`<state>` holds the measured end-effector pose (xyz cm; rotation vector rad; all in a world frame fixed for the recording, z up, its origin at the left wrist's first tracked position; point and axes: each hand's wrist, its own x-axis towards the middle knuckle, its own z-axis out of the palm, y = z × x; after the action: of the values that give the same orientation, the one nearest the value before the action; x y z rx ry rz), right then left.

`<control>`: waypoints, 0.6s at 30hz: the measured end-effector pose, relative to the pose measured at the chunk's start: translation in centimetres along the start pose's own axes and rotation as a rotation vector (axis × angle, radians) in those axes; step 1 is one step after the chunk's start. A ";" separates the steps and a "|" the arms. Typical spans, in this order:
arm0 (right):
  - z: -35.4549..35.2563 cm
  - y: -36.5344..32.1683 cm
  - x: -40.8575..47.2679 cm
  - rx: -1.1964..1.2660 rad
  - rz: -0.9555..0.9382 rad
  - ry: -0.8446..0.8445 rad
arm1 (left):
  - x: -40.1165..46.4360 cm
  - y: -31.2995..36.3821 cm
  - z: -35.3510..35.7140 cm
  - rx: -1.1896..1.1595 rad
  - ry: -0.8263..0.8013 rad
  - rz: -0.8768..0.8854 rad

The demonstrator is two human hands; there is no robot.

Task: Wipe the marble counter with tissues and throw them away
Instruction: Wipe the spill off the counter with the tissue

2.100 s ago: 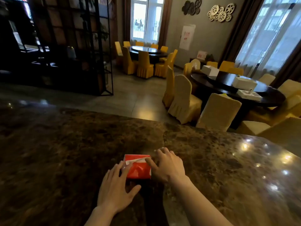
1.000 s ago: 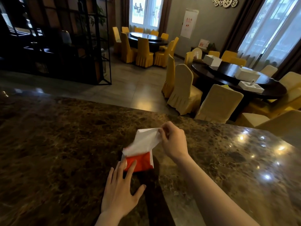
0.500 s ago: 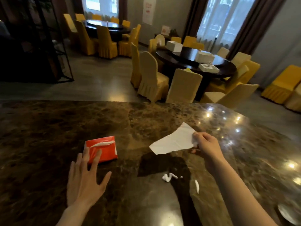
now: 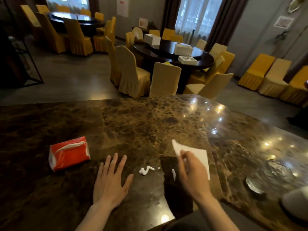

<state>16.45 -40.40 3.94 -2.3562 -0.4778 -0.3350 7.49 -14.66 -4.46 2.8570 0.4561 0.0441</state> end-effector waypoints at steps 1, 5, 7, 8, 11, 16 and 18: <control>0.9 0.2 -1.1 -0.008 0.000 -0.089 | -0.1 -0.1 0.1 0.026 -0.007 -0.005; 3.6 0.8 -3.4 -0.094 0.015 -0.304 | -0.2 -0.1 0.1 0.039 -0.014 -0.012; 3.6 1.4 -3.4 -0.127 0.042 -0.273 | -0.2 -0.1 0.0 0.038 -0.001 -0.016; 3.6 1.8 -3.5 -0.176 0.037 -0.285 | -0.2 0.0 0.0 0.040 0.005 -0.018; 4.1 2.9 -4.3 -0.339 0.026 -0.417 | -0.3 0.2 0.0 0.044 0.013 -0.018; 5.9 1.8 -5.6 -0.376 -0.068 -0.494 | -0.3 -0.1 0.3 0.047 0.010 -0.012; 5.4 2.3 -5.3 -0.391 -0.061 -0.500 | -0.3 0.0 0.3 0.062 0.014 -0.014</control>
<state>13.24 -39.55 -3.27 -2.8159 -0.7749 0.1609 7.21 -14.80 -4.74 2.9155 0.4883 0.0478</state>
